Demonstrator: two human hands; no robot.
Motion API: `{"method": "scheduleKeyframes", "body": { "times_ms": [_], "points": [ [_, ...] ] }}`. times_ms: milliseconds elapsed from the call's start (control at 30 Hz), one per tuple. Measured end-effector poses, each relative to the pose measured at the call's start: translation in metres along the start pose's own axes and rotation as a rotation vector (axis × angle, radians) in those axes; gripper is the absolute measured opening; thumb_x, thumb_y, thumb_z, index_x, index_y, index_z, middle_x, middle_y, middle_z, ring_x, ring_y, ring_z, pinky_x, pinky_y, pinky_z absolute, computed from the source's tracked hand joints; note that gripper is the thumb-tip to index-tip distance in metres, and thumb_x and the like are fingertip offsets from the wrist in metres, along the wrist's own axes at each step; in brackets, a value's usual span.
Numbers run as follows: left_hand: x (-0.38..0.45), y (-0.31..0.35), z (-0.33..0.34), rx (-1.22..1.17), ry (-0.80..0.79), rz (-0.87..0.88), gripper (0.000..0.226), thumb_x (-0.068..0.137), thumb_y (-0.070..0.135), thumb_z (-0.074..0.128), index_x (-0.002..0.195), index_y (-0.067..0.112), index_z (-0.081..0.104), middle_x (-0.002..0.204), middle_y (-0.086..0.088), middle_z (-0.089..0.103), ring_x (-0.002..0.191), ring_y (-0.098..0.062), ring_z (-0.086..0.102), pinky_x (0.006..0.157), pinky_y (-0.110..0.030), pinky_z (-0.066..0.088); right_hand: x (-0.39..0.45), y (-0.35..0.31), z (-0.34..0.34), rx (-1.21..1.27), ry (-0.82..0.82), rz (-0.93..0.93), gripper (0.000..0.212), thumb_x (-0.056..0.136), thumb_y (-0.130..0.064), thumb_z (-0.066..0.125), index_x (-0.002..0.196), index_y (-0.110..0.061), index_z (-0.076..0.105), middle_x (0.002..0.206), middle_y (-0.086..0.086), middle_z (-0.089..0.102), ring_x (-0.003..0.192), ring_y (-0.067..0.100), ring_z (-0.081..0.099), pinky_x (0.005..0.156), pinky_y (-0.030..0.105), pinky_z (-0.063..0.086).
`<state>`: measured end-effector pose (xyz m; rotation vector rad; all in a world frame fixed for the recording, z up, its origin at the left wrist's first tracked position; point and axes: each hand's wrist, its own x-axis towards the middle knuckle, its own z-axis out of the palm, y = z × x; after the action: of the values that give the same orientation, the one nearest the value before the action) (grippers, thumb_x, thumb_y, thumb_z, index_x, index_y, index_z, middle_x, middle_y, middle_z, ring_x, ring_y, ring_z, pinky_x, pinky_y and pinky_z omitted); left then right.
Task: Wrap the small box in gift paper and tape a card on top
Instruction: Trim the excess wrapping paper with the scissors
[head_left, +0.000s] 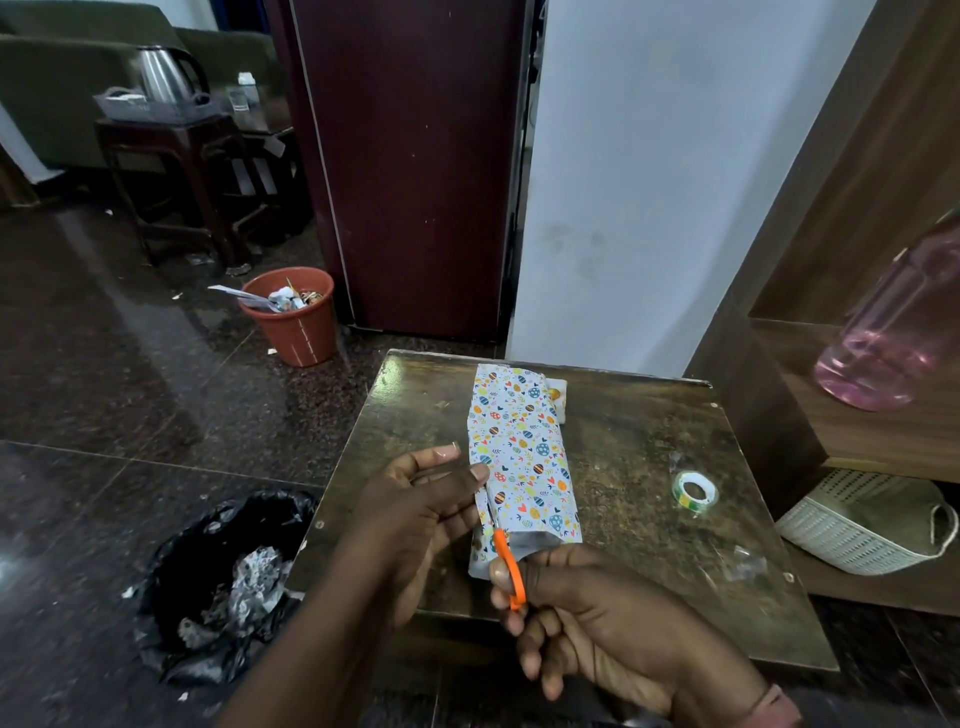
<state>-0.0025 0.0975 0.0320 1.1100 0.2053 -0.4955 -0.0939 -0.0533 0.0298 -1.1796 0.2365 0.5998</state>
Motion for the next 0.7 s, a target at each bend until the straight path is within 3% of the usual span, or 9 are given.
{"method": "scheduleKeyframes", "body": {
  "times_ms": [233, 467, 700],
  "points": [
    [0.0034, -0.0022, -0.0030, 0.043, 0.001, 0.025, 0.063, 0.064, 0.007, 0.084, 0.122, 0.006, 0.061, 0.106, -0.022, 0.077, 0.070, -0.015, 0.071, 0.061, -0.026, 0.059, -0.0018, -0.0028, 0.0004, 0.019, 0.000, -0.002, 0.022, 0.078, -0.027, 0.080, 0.084, -0.007, 0.071, 0.071, 0.014, 0.058, 0.047, 0.018, 0.062, 0.039, 0.025, 0.050],
    [0.0061, -0.0026, -0.0020, 0.055, -0.024, -0.001, 0.065, 0.064, 0.007, 0.083, 0.125, 0.006, 0.060, 0.097, -0.013, 0.079, 0.073, -0.016, 0.072, 0.062, -0.026, 0.060, -0.0016, -0.0041, -0.0022, 0.017, 0.001, -0.002, 0.026, 0.081, -0.029, 0.081, 0.088, -0.006, 0.069, 0.073, 0.013, 0.059, 0.049, 0.018, 0.063, 0.040, 0.026, 0.052],
    [0.0039, -0.0046, 0.0003, 0.124, -0.051, 0.020, 0.047, 0.078, -0.005, 0.079, 0.121, 0.003, 0.062, 0.084, -0.010, 0.077, 0.063, -0.014, 0.072, 0.055, -0.023, 0.057, -0.0015, -0.0052, -0.0008, 0.015, 0.025, -0.022, 0.027, 0.087, -0.033, 0.077, 0.091, -0.007, 0.068, 0.073, 0.011, 0.057, 0.050, 0.019, 0.061, 0.040, 0.026, 0.051]
  ]
}}
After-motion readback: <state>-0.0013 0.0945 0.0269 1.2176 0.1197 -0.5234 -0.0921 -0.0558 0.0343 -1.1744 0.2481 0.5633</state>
